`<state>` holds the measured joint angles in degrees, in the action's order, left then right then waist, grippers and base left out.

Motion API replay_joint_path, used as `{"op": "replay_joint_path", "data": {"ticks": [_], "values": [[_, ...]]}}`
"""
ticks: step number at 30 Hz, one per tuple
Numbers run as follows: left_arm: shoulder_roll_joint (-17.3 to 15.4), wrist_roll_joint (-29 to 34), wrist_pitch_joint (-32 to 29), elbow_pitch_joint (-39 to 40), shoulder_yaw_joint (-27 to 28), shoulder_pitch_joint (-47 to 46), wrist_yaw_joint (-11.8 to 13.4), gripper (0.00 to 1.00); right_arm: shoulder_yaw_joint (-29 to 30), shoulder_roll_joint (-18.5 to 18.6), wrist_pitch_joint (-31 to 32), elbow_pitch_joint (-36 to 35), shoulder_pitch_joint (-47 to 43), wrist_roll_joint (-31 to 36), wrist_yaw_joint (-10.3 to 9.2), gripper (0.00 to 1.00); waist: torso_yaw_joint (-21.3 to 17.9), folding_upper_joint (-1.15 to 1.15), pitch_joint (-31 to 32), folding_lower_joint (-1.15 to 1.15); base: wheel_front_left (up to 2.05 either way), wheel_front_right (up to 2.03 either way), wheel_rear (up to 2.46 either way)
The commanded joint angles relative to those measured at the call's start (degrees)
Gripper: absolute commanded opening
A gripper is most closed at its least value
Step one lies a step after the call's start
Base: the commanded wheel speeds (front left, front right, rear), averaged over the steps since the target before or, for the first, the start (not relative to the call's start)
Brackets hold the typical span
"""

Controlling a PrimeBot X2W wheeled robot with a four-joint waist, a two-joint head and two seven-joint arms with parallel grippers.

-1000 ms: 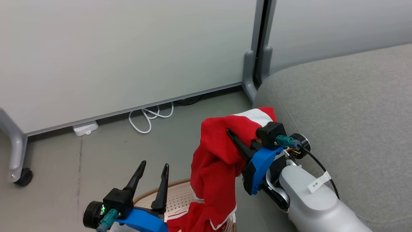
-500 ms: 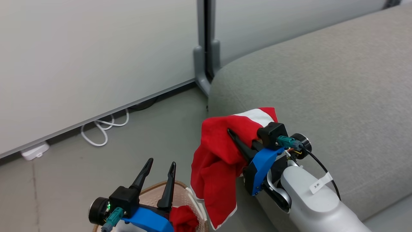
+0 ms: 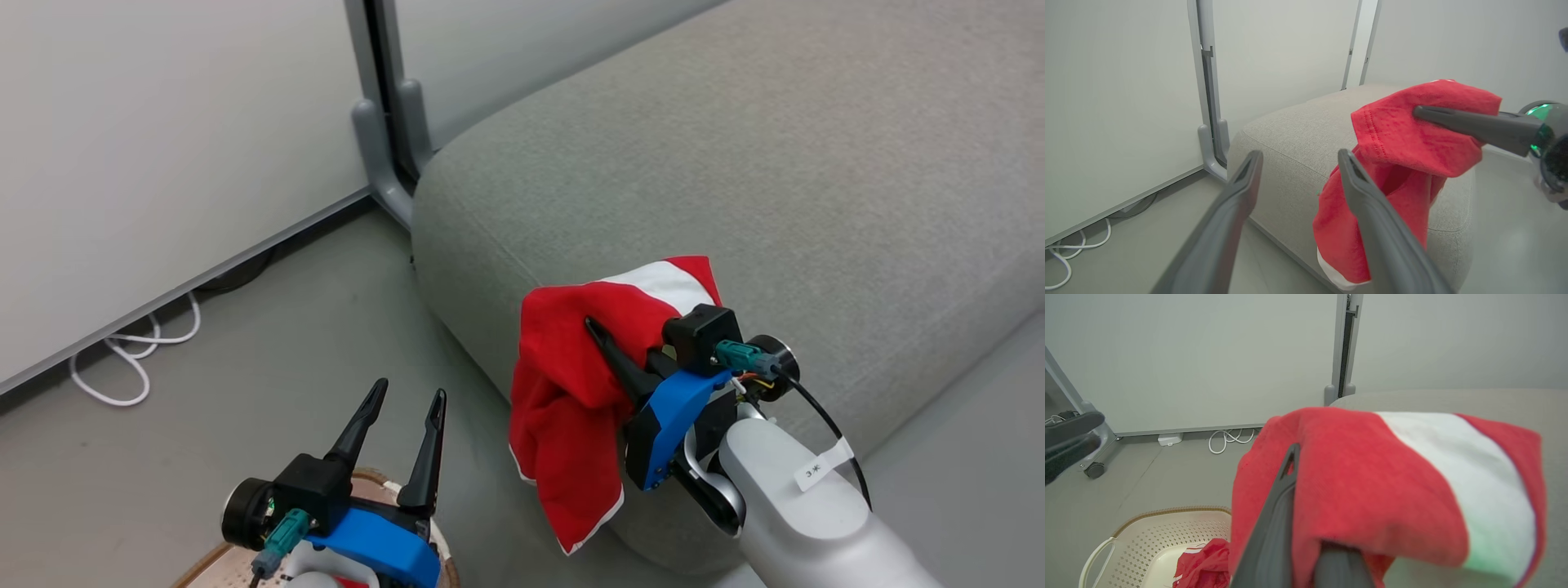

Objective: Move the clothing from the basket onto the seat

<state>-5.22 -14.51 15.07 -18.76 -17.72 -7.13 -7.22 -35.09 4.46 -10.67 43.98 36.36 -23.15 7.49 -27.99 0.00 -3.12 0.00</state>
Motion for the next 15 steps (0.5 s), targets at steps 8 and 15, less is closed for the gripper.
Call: {"op": "replay_joint_path", "data": {"ticks": [8, 15], "values": [[-1.0, 0.4, 0.2, -0.2, -0.9, -1.5, -0.4, 1.00, 1.7, -0.2, -0.3, -1.2, -1.5, 1.1, 0.01, 0.00, -3.2, 0.00, -1.8, 0.00, 0.00, 0.00, 0.00], [-1.3, -0.3, 0.2, -0.8, -2.3, -2.6, -0.3, 1.00, 3.0, 0.0, 0.1, -1.7, -2.3, 1.9, 0.01, 0.00, -3.2, 0.00, -1.9, 0.00, 0.00, 0.00, 0.00]]}}
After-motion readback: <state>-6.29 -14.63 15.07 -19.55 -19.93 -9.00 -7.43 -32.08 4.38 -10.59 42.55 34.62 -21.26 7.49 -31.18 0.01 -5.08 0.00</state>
